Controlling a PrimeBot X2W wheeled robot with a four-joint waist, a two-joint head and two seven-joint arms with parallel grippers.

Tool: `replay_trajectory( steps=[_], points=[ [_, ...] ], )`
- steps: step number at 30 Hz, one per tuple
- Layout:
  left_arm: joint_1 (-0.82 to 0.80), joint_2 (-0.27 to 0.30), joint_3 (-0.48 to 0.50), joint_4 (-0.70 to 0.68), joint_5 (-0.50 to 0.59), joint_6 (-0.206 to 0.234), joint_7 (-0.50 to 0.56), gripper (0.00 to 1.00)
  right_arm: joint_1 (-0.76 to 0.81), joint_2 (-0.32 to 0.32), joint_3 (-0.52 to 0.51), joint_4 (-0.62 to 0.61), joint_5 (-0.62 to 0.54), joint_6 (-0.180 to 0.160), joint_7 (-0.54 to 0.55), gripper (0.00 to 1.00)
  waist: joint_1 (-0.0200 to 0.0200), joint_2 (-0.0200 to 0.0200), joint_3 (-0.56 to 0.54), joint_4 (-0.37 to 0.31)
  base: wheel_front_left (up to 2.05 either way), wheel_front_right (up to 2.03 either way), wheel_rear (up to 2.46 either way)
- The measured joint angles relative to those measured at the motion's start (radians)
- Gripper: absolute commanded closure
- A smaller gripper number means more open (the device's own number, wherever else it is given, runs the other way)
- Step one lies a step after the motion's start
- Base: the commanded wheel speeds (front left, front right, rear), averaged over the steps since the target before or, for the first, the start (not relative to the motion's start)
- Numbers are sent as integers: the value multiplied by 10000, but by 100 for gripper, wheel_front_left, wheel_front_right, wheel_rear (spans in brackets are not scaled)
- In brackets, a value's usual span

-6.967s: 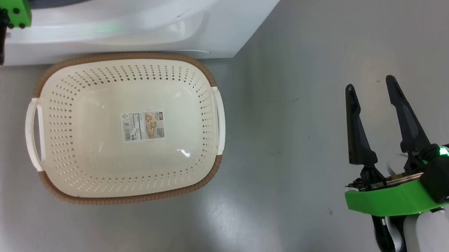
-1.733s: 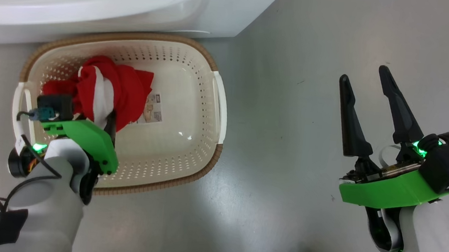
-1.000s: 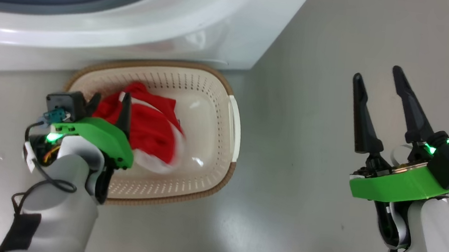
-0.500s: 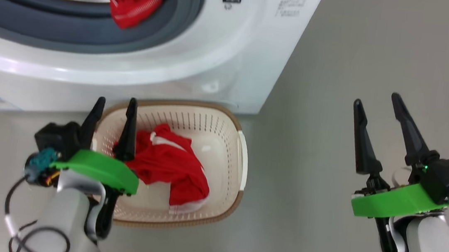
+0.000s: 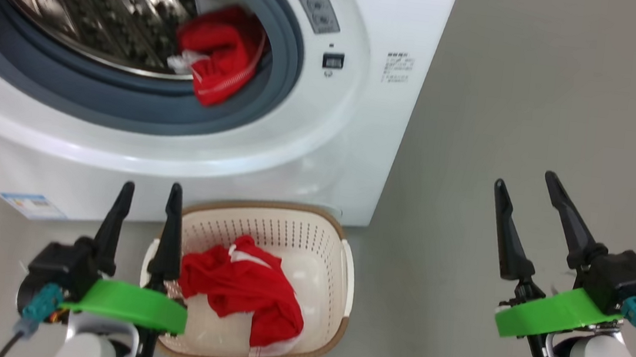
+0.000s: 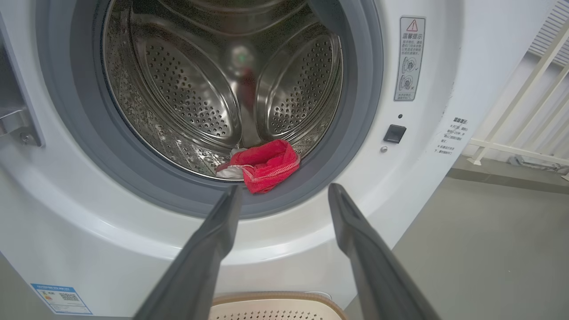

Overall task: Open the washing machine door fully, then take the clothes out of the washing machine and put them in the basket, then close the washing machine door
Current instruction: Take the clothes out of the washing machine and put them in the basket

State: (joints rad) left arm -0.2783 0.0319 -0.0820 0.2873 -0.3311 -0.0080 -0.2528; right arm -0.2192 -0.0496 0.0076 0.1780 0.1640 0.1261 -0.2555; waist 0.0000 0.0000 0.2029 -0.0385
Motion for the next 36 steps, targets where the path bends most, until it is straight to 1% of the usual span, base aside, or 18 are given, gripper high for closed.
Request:
replay_trajectory(
  steps=[4,6,14,17,21,29,36],
  points=[
    [492,8,31,-393,82,4,0,0,304,4,-44,-33,-79,0,0,0,0,0,-452,7,0,0,0],
    [732,10,29,-531,125,75,0,0,507,4,-65,-61,-79,0,0,0,0,0,-663,8,0,0,0],
    [1633,29,224,-890,148,130,0,0,1351,19,-40,-140,-73,0,0,0,0,0,-1368,-29,0,0,0],
    [2063,36,226,-1120,186,347,0,0,1729,29,-40,-148,-65,0,0,0,0,0,-1676,-39,0,0,0],
    [2594,42,245,-1298,268,477,0,0,2024,36,-38,-169,-63,0,0,0,0,-1,-2029,-47,0,0,0],
    [3063,71,278,-1695,422,531,0,0,2234,42,-119,-339,-355,0,0,0,0,0,-2473,-37,0,0,0],
    [3263,82,182,-1762,514,531,6,0,2404,48,-176,-374,-357,0,0,0,0,0,-2644,-10,0,0,0]
  ],
)
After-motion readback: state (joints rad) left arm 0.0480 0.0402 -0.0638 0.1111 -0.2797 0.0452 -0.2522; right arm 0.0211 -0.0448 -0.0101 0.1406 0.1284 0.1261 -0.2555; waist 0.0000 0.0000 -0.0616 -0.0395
